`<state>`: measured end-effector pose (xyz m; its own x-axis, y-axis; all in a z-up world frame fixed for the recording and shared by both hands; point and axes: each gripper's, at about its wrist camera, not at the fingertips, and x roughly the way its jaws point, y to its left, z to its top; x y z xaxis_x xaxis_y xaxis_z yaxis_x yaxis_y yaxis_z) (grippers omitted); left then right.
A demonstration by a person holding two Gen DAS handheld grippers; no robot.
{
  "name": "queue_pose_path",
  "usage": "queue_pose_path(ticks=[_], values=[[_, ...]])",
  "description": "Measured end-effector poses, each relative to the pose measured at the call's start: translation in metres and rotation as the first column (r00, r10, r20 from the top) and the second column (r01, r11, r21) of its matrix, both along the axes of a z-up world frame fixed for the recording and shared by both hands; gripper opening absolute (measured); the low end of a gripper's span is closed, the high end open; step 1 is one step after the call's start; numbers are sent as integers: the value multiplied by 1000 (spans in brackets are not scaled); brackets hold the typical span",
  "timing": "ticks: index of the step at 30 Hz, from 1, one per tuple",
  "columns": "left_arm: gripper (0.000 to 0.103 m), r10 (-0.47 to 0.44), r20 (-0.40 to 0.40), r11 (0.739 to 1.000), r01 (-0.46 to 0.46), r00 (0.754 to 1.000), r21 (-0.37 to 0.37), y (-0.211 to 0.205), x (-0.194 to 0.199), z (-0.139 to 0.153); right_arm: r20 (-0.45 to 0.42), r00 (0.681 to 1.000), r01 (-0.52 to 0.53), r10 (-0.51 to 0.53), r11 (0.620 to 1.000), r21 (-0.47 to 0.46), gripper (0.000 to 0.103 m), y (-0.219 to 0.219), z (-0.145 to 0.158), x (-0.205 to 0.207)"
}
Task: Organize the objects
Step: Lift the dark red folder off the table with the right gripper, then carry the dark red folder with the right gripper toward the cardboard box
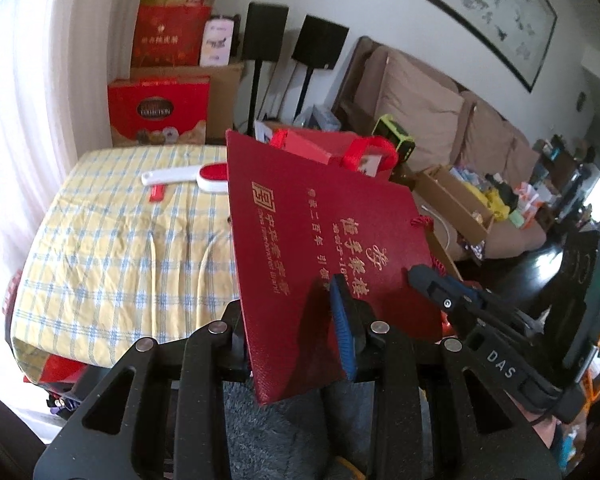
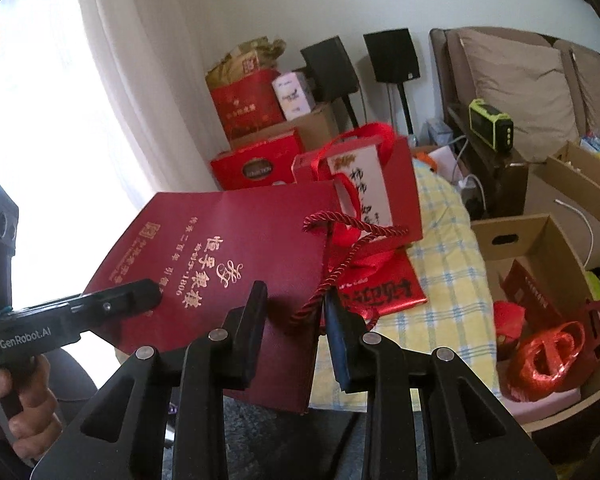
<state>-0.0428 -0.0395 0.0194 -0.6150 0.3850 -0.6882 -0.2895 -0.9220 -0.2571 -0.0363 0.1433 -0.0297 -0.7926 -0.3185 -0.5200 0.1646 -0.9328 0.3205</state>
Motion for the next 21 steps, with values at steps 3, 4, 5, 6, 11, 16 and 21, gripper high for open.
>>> queue_pose_path(ticks=[3, 4, 5, 6, 11, 16, 21], values=[[29, -5, -23, 1000, 5, 1000, -8, 5, 4, 8, -22, 1000, 6, -6, 1000, 0, 29, 3, 7, 6], [29, -8, -30, 1000, 8, 1000, -11, 7, 6, 10, -29, 1000, 10, -10, 1000, 0, 29, 4, 10, 8], [29, -10, -35, 1000, 9, 999, -12, 9, 7, 12, -36, 999, 13, -13, 1000, -1, 29, 6, 12, 10], [29, -10, -41, 1000, 10, 999, -15, 11, 8, 14, -41, 999, 15, -15, 1000, -3, 29, 8, 14, 12], [29, -20, -60, 1000, 18, 998, -22, 21, 14, 23, -75, 997, 30, -29, 999, 17, 29, 12, 23, 21], [29, -33, -71, 999, 32, 997, -20, 31, 19, 28, -93, 995, 47, -46, 999, 6, 29, 23, 31, 30], [29, -48, -84, 999, 46, 995, -22, 39, 23, 34, -103, 992, 68, -68, 998, -2, 29, 29, 36, 38]])
